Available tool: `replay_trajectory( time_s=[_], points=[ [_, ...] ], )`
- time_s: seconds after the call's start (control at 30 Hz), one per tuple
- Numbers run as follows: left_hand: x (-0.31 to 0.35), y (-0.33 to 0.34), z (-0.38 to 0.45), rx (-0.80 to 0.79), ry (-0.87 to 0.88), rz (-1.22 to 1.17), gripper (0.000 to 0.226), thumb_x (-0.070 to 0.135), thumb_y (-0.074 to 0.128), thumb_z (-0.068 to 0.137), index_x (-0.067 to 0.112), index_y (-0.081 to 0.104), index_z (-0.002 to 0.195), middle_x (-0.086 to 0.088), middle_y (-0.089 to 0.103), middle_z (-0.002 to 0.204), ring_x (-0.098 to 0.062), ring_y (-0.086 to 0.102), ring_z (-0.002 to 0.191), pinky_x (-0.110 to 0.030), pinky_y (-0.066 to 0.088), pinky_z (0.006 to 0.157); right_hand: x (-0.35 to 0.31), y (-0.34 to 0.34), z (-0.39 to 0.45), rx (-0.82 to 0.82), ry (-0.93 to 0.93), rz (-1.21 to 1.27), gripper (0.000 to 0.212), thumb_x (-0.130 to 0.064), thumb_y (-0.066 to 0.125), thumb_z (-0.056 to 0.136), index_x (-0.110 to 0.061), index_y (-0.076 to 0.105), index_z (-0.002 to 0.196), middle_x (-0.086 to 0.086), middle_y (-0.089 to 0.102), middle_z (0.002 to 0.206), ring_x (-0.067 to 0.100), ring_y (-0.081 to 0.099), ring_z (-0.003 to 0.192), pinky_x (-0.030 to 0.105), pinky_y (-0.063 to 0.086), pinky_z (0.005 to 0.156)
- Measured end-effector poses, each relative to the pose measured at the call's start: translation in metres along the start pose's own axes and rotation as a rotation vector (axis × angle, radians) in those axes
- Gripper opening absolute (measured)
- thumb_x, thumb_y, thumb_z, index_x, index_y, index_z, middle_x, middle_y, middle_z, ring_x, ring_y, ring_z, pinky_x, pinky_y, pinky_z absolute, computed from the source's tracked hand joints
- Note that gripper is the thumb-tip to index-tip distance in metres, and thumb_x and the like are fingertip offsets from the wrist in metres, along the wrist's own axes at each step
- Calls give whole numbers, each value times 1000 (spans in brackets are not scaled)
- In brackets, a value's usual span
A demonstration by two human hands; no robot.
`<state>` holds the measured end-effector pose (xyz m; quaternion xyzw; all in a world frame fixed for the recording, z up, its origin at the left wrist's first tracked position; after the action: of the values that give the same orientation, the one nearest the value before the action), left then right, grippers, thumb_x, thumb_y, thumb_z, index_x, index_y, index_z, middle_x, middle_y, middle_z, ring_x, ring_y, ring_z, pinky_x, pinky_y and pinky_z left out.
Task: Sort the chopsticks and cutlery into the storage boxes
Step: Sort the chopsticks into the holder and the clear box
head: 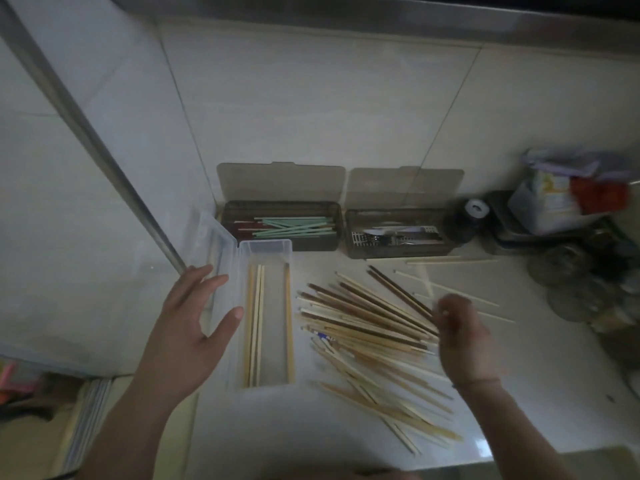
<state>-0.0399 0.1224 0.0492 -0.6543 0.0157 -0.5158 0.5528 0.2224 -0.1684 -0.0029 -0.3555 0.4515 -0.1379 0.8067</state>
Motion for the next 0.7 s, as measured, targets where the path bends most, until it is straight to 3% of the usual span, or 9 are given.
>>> replay_trajectory(
  time_s=[0.07,0.17,0.37,0.43,0.7],
  points=[
    [-1,-1,-1,4,1,-11,55,50,53,82,20,57,128,6,42,145,-18,40,135,-44,38,108,-52,26,13,16,-67,262,10,-1,56,91,-10,52,92,-15,54,85,0,54,74,19,44,66],
    [-4,-1,-1,-7,-1,-31,56,53,51,83,22,56,129,8,40,146,-14,35,138,-43,37,110,-120,73,20,-125,-178,457,10,-8,49,92,-17,50,94,-9,56,86,9,57,75,26,48,68],
    [-6,0,0,-3,23,-29,55,52,52,86,21,56,131,6,41,146,-11,27,142,-39,32,113,-168,152,5,-304,-286,6,17,-15,60,87,-27,69,95,-7,71,88,21,63,90,44,40,98],
    [-8,1,-1,-1,22,-37,53,53,53,88,22,55,132,8,39,147,-10,26,142,-36,31,113,-169,163,0,-342,-245,1,19,-17,57,89,-30,70,97,-9,72,92,18,64,94,46,36,103],
    [-6,4,-1,-1,11,-18,55,56,49,87,28,52,133,12,36,149,-5,19,144,-33,28,112,-172,166,7,-177,-150,137,15,-21,60,88,-28,70,98,-10,71,94,16,65,92,48,40,99]
  ],
)
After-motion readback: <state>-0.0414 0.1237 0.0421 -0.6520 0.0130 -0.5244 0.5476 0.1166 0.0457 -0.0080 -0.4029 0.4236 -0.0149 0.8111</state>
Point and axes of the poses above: each hand's wrist, its own z-axis towards the middle knuckle, its own y-axis out of the palm, x = y × z, the point moved 3 cm from there along z, towards the middle knuckle
